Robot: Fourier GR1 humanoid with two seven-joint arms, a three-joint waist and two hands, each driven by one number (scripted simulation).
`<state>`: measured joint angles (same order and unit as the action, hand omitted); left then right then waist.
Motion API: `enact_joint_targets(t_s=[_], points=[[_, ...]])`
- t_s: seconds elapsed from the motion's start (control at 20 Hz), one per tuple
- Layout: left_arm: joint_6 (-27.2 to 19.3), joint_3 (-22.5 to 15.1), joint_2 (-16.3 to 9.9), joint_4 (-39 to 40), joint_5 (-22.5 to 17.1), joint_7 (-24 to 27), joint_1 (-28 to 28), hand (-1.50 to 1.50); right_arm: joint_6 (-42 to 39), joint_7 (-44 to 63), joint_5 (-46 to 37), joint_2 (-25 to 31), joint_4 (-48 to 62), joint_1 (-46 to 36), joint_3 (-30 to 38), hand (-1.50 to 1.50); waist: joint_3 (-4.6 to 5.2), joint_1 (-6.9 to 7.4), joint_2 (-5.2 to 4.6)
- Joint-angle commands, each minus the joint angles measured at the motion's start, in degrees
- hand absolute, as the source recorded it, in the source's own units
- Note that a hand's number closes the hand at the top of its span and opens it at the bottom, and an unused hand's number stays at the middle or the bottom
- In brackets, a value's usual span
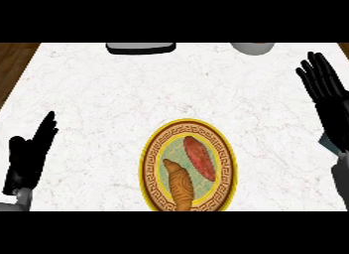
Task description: Pick the sweet potato from the plate and place it in the cardboard box
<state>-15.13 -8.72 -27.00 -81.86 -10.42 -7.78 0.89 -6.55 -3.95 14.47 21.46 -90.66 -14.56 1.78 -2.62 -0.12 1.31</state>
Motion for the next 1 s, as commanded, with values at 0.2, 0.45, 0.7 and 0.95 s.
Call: enact_joint_targets(t_s=[0.2, 0.45, 0.7, 0.95], points=[[7.7, -4.7, -2.1, -7.8, 4.0, 9.9, 9.2, 0.00, -9.1, 4.4, 7.6, 3.2, -0.7, -15.2, -0.3, -1.50, 2.74, 0.87, -1.23], [13.0, -5.4, -2.1, -7.1, 2.8, 10.6, 14.5, 0.00, -17.3, -3.2, -4.9, 8.9, 10.4, -18.2, -6.4, -1.50, 2.60, 1.32, -1.99], [14.0, -5.5, -0.7, -4.2, 3.4, 11.7, 15.7, 0.00, -20.8, -20.7, -16.0, 11.0, 14.6, -20.3, -10.2, -1.50, 2.55, 1.30, -2.03], [13.9, -5.3, 1.0, -1.7, 5.0, 13.4, 15.5, 0.00, -18.8, -24.5, -26.3, 10.9, 10.2, -20.2, -17.0, -1.50, 2.62, 0.21, -1.54]])
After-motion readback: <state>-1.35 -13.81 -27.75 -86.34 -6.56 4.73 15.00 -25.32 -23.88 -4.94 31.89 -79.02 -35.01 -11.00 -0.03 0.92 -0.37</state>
